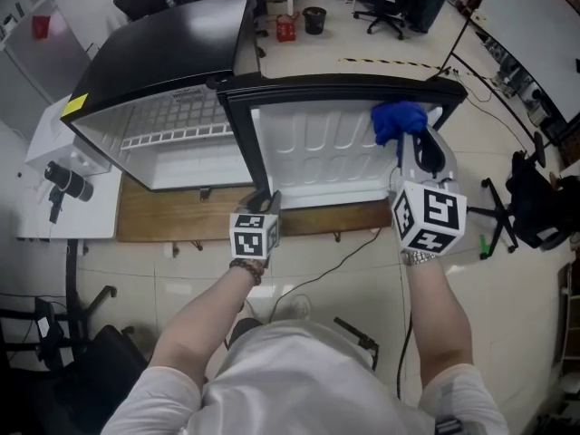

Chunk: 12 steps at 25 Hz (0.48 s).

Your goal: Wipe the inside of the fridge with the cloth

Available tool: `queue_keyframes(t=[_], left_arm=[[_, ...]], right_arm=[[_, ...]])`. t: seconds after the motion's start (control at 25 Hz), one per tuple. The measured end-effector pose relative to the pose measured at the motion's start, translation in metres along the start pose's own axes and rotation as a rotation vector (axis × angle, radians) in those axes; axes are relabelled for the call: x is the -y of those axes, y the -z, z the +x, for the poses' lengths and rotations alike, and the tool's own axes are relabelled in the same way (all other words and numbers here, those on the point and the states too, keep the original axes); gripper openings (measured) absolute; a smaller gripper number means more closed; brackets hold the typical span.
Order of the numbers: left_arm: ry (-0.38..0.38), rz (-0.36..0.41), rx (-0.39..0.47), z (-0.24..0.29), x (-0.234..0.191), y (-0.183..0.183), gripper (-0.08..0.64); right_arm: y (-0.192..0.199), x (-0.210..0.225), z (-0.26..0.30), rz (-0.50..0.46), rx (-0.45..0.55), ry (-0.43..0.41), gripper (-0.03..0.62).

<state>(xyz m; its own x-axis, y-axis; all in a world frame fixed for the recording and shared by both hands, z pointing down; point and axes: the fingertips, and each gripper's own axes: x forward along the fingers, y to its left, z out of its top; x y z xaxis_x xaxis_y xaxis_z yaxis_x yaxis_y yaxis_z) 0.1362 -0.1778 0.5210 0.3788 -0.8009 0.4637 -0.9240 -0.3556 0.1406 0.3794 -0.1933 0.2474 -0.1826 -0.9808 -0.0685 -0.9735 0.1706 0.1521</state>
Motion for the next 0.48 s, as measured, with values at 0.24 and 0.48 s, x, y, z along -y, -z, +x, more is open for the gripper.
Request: queue_keyframes(t=[0.24,0.48], left_arm=[[0.012,-0.005,-0.01,0.002,0.001,0.005,0.094],[0.025,-0.008,-0.015,0.002,0.001,0.005,0.095]], right_arm=[[0.01,-0.094,-0.01,0.026,-0.006,-0.196,0.064],[0.035,-0.182,-0.007,0.038,-0.057,-0.354,0.064]])
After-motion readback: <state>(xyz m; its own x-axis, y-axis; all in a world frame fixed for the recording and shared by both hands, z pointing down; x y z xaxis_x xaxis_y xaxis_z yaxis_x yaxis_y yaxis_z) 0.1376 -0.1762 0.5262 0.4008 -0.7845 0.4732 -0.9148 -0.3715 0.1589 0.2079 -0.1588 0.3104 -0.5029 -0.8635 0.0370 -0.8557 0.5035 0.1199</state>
